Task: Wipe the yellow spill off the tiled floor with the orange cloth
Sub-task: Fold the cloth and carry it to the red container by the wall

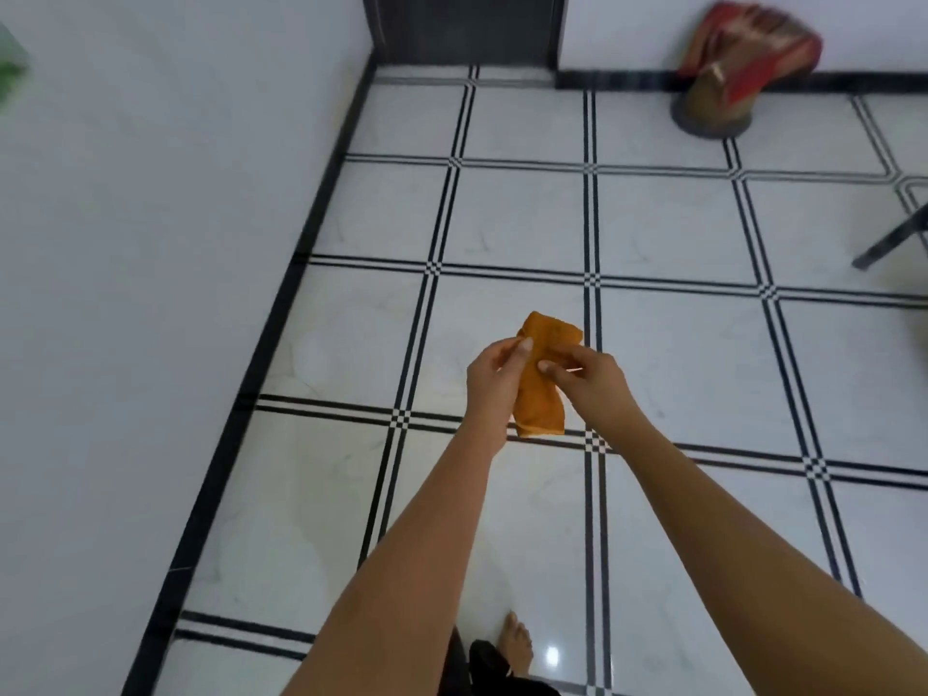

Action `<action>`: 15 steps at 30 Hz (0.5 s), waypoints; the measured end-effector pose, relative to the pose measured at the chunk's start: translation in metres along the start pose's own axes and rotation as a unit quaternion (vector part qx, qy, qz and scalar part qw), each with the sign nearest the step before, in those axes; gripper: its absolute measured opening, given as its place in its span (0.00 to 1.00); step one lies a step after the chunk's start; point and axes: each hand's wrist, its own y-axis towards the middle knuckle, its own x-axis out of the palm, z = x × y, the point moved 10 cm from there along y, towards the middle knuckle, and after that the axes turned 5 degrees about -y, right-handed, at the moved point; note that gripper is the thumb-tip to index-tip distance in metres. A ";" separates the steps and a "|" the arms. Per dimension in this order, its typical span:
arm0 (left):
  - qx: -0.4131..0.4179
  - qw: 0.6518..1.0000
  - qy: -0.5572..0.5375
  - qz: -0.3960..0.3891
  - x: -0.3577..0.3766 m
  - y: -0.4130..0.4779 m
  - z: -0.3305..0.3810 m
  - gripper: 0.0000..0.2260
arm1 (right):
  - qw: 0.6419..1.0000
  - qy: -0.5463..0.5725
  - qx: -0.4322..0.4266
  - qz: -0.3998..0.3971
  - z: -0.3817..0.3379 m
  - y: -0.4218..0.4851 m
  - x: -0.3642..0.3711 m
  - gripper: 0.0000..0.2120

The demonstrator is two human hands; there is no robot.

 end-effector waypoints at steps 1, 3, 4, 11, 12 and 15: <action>-0.010 0.999 -0.035 -0.014 0.003 -0.006 0.011 0.16 | 1.000 0.014 -0.006 -0.001 -0.013 -0.002 -0.005 0.17; -0.010 0.995 -0.089 -0.041 0.008 -0.012 0.036 0.18 | 0.998 0.057 -0.016 0.000 -0.040 -0.003 -0.017 0.17; -0.003 0.994 -0.100 -0.049 0.009 -0.010 0.049 0.18 | 0.997 0.078 -0.022 -0.003 -0.053 0.000 -0.023 0.17; 0.086 0.992 -0.077 -0.045 0.016 0.041 0.139 0.04 | 0.993 0.089 -0.064 -0.036 -0.127 0.074 -0.054 0.10; 0.106 0.992 -0.063 -0.032 0.015 0.052 0.150 0.06 | 0.993 0.088 -0.064 -0.043 -0.136 0.088 -0.057 0.09; 0.133 0.990 -0.039 0.024 0.008 0.095 0.189 0.15 | 0.991 0.098 -0.057 -0.073 -0.171 0.137 -0.066 0.09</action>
